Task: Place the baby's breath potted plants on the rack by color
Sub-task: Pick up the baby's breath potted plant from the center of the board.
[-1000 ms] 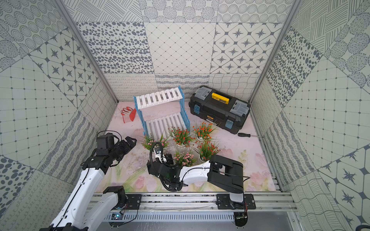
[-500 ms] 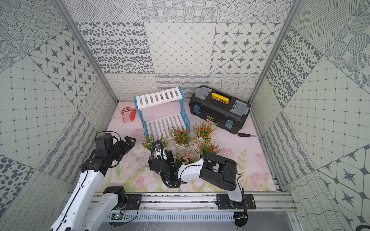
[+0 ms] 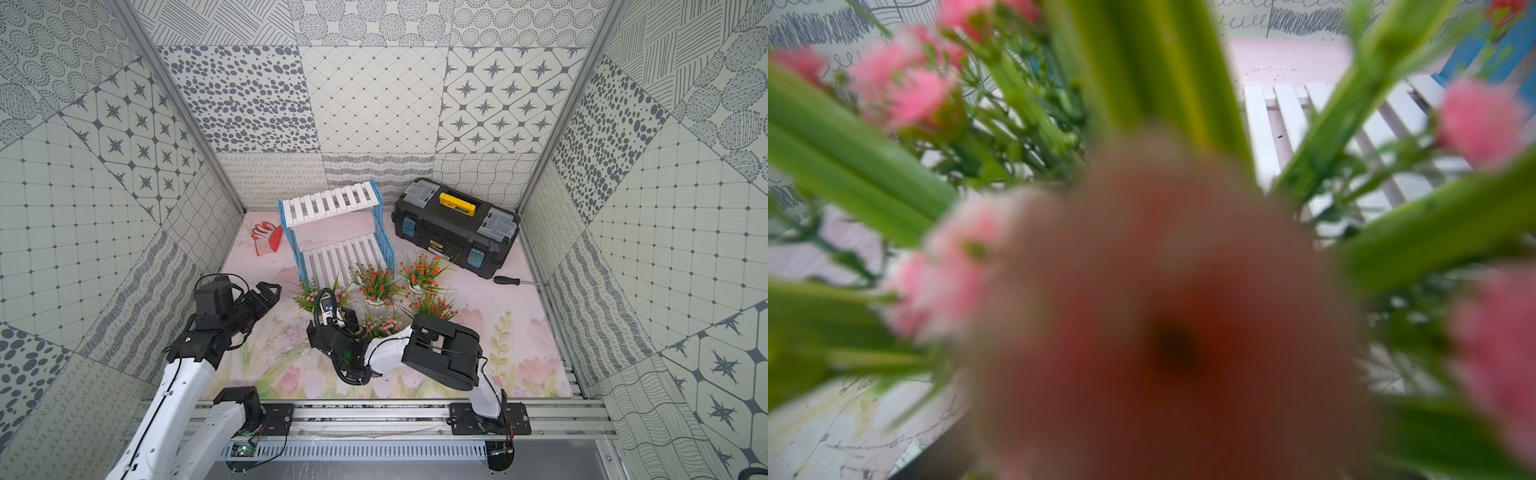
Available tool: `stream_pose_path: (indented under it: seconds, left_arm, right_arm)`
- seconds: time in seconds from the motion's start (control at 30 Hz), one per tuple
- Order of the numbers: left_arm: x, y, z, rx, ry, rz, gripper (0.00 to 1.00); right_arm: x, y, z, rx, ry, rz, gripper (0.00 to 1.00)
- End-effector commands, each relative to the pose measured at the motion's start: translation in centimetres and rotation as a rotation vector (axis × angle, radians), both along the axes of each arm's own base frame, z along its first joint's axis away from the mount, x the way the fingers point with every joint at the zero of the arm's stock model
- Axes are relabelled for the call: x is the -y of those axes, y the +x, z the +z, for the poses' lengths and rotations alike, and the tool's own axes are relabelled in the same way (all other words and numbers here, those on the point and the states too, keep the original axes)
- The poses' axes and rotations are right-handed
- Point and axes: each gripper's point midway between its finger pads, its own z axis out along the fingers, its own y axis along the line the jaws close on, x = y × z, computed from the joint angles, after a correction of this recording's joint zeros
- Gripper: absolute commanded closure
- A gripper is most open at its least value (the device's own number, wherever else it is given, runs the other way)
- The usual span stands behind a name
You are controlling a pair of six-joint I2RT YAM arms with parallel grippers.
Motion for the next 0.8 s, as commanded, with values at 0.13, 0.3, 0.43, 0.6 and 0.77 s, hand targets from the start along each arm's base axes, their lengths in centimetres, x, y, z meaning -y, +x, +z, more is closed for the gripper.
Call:
stream_pose_path:
  seconds: [0.13,0.3,0.43,0.6,0.77]
  left_arm:
    - [0.2,0.5,1.3,0.054,0.007,-0.024,0.03]
    - [0.3,0.6,1.4,0.061,-0.001,-0.027,0.03]
    - [0.3,0.6,1.3,0.061,-0.002,-0.028,0.03]
    - [0.4,0.5,1.1,0.062,-0.004,-0.029,0.03]
    - [0.4,0.5,1.1,0.067,-0.006,-0.03,0.03]
  right_arm:
    - [-1.3,1.1,1.1,0.05,0.062,0.01,0.02]
    - [-1.6,1.8,1.0,0.051,0.066,0.011,0.02]
    - [-1.9,2.3,0.7,0.047,0.063,0.009,0.02]
    - [-1.9,2.9,0.4,0.051,0.076,-0.002,0.02]
    - [-1.8,3.6,0.6,0.065,0.089,-0.011,0.02]
